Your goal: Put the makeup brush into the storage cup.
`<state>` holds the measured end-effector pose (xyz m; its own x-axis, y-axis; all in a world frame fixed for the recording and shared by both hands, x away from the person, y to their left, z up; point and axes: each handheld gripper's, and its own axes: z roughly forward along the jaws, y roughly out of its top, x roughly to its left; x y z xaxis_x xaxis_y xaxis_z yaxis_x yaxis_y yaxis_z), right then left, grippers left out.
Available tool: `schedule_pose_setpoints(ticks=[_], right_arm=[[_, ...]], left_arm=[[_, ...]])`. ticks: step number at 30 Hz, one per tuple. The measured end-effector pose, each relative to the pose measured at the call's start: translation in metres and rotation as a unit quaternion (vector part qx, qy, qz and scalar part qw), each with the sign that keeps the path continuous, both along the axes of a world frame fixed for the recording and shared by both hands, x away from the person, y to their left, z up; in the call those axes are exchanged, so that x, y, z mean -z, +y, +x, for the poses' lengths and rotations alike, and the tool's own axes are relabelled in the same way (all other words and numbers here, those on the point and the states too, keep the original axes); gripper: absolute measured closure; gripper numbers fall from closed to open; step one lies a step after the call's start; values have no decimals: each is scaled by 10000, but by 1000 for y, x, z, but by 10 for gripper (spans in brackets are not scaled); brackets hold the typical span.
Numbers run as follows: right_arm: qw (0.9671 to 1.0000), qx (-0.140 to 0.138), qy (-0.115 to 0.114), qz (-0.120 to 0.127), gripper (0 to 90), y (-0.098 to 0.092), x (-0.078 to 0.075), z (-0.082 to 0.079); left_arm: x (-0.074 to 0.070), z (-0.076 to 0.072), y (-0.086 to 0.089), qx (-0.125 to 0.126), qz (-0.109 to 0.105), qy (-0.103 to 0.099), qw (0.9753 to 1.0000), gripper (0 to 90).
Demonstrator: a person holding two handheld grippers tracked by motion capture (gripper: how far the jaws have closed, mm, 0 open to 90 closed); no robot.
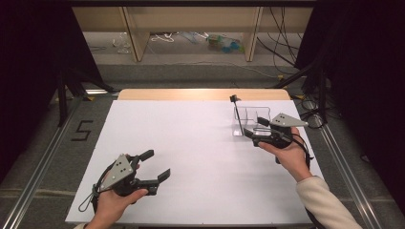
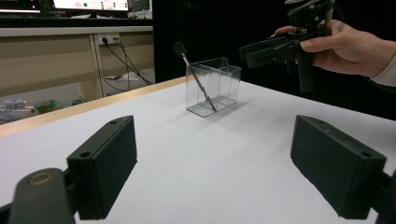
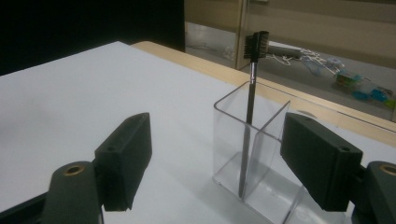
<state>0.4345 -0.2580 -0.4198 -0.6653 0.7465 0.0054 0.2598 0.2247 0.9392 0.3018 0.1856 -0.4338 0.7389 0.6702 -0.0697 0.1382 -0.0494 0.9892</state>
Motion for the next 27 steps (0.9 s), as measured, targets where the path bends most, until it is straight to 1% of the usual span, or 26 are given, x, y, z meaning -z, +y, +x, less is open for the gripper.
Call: schedule_pose_setpoints(ticks=[1,3,4,7,8,9,11,12,13,15,17,18,19,20,23,25,26,27], right_arm=[[10000,11,9,-34,261,-1,0,-2],[10000,-6,-2,4,261,-2,0,-4],[10000,-8,50,-75,261,-4,-1,-6],[10000,-20,3,-8,260,-6,1,-10],[10000,-63,1,22,260,-7,1,-12],[10000,-31,15,-25,259,-8,1,-14],[10000,-69,-3,26,259,-9,2,-16],[10000,-38,47,-45,258,-11,2,-18],[10000,-42,55,-49,258,-12,2,-19],[10000,-49,3,20,257,-13,4,-21],[10000,-27,35,-8,257,-15,4,-24],[9999,-40,85,-56,257,-17,4,-25],[9999,-73,77,-28,257,-17,4,-26],[9999,-52,98,-84,256,-18,4,-28],[9999,-80,67,-6,255,-18,6,-31],[9999,-113,75,-22,254,-19,6,-33],[9998,-117,120,-74,253,-19,5,-34],[9999,-116,72,-20,253,-19,6,-35]], left_arm=[[0,0,0,1,5,-2,10000,148],[0,0,0,1,6,0,10000,147],[0,0,0,-1,6,0,10000,148],[0,0,0,-4,7,-3,10000,147],[1,1,-1,20,-41,-25,10000,148],[0,0,0,-10,1,-1,10000,148],[0,0,0,-14,11,1,10000,147],[0,0,0,-13,11,-2,10000,147],[0,0,0,-14,9,-2,10000,148],[0,0,-1,-15,13,-1,10000,147],[0,0,0,-17,18,-3,10000,147],[0,0,-1,-18,10,-1,10000,147],[0,0,0,-17,9,-5,10000,147],[1,1,-1,13,-37,-29,10000,146],[1,1,-1,2,-37,-23,10000,146],[0,0,0,-12,-8,-15,10000,146],[0,1,0,0,-29,-29,10000,146],[0,0,0,-18,-7,-11,10000,146]])
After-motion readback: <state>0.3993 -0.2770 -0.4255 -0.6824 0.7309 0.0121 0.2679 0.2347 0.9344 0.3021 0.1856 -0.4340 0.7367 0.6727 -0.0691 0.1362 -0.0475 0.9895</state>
